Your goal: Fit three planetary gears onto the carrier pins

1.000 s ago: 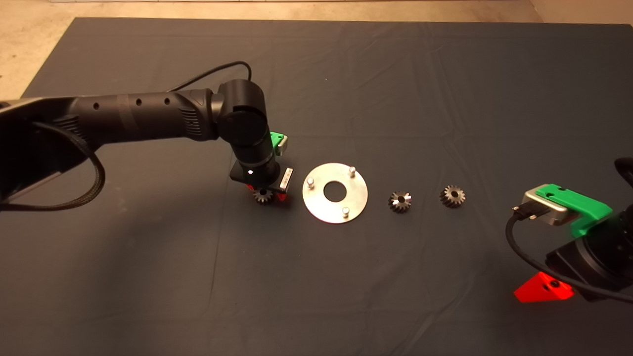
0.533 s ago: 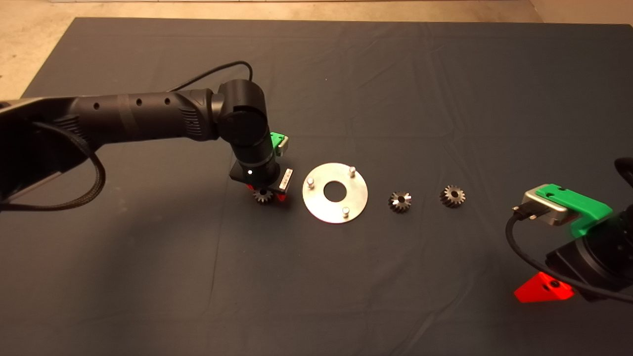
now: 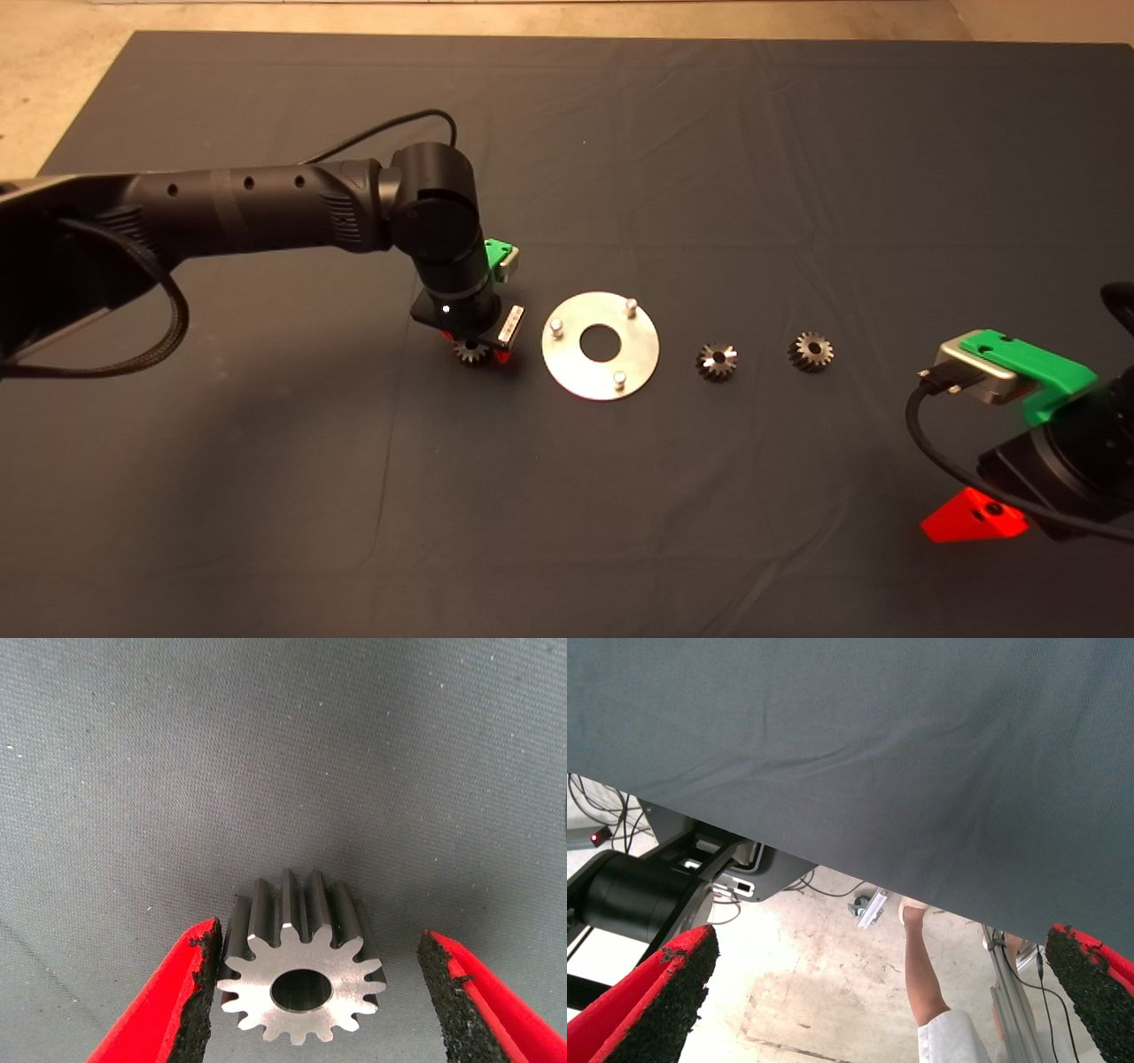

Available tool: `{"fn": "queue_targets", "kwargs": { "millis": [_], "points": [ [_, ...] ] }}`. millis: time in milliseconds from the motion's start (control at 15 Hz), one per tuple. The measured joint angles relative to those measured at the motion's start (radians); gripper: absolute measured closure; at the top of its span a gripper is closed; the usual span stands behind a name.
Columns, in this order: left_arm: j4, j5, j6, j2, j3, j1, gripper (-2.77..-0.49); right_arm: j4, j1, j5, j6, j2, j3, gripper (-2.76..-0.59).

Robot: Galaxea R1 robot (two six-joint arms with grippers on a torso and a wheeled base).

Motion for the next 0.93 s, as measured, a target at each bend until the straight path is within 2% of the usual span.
{"fn": "queue_targets", "kwargs": {
  "millis": [200,267,333,467,600,733,867,933],
  "points": [
    [-0.001,0.034,0.004,0.0,0.0,0.0,-1.53,0.0,0.0,0.0,0.0,0.0,0.0,-2.75],
    [-0.001,0.039,0.004,0.0,0.0,0.0,-1.53,0.0,0.0,0.0,0.0,0.0,0.0,-2.75],
    [-0.001,0.04,0.004,0.0,0.0,0.0,-1.53,0.0,0.0,0.0,0.0,0.0,0.0,-2.75],
    [-0.001,0.04,0.005,0.0,0.0,0.0,-1.35,0.0,0.0,0.0,0.0,0.0,0.0,-2.75],
    [-0.001,0.04,0.015,0.0,0.0,0.0,-1.35,0.0,0.0,0.0,0.0,0.0,0.0,-2.75],
    [-0.001,0.04,0.015,0.0,0.0,0.0,-1.21,0.0,0.0,0.0,0.0,0.0,0.0,-2.75],
    [-0.001,0.04,0.015,0.0,0.0,0.0,-1.22,0.0,0.0,0.0,0.0,0.0,0.0,-2.75],
    [-0.001,0.039,0.015,0.0,0.0,0.001,-1.13,0.0,0.0,0.0,0.0,0.0,0.0,-2.75]
  ]
}}
